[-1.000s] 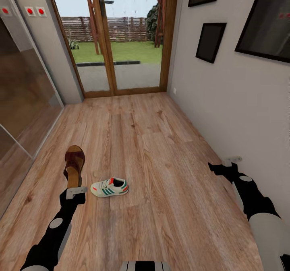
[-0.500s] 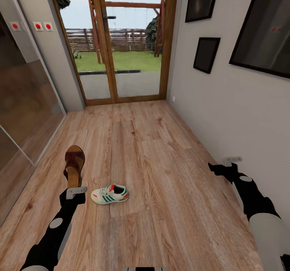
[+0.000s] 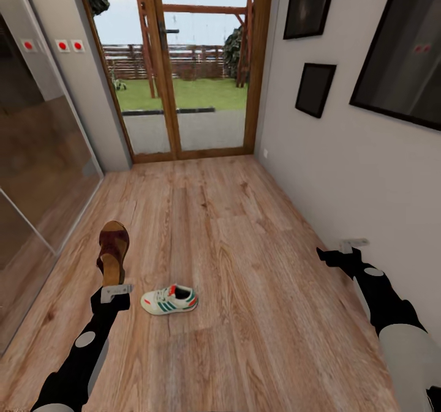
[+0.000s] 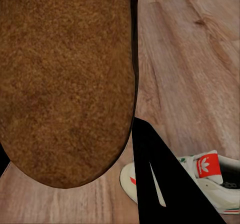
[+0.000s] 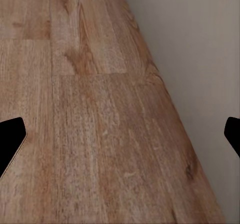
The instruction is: Pick up the two gym shoes and the two sandals from the corridor floor and place them onto the hallstand (shoe rack) in the corridor, making sure they are on the rack and not on the floor. Arrange them so the two gym shoes are next to each other and the two sandals are next to each other.
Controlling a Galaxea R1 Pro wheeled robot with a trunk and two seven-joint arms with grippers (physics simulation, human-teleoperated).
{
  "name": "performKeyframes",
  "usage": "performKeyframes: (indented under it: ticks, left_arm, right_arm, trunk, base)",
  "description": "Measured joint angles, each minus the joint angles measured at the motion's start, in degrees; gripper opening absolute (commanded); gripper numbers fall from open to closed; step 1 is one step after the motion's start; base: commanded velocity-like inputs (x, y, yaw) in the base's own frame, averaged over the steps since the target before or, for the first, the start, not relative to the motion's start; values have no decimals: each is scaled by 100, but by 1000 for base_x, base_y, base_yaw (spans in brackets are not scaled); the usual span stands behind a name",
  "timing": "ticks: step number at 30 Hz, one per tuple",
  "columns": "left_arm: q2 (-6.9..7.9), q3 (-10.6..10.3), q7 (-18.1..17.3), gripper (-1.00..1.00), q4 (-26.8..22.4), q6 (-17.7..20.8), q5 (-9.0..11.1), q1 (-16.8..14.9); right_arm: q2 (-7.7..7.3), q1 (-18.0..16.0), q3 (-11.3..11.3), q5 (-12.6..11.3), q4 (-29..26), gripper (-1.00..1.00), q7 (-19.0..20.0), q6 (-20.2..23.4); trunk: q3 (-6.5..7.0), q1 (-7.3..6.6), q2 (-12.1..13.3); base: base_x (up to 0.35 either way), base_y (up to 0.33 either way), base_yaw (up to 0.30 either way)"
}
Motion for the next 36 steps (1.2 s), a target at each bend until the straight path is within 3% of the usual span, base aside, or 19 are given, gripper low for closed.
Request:
performKeyframes:
  ticks: [4,13,36]
  left_arm:
    - [0,0,0,-100,-1,0,0,1]
    - [-7,-2,7,-100,-1,0,-10,1]
    - [-8,1,53,-100,3,-15,-9,1]
  right_arm:
    - [1,-1,-3,1,1,100,-1,-1]
    - [1,0,-3,-5,1,100,-2,-1]
    - [1,-1,-4,-3,-1,100,1,2]
  trunk:
    - [72,-88,160]
    - [72,-88,162]
    - [72,-89,162]
  base:
    - [0,0,245]
    - [0,-18,273]
    - [14,-261,276]
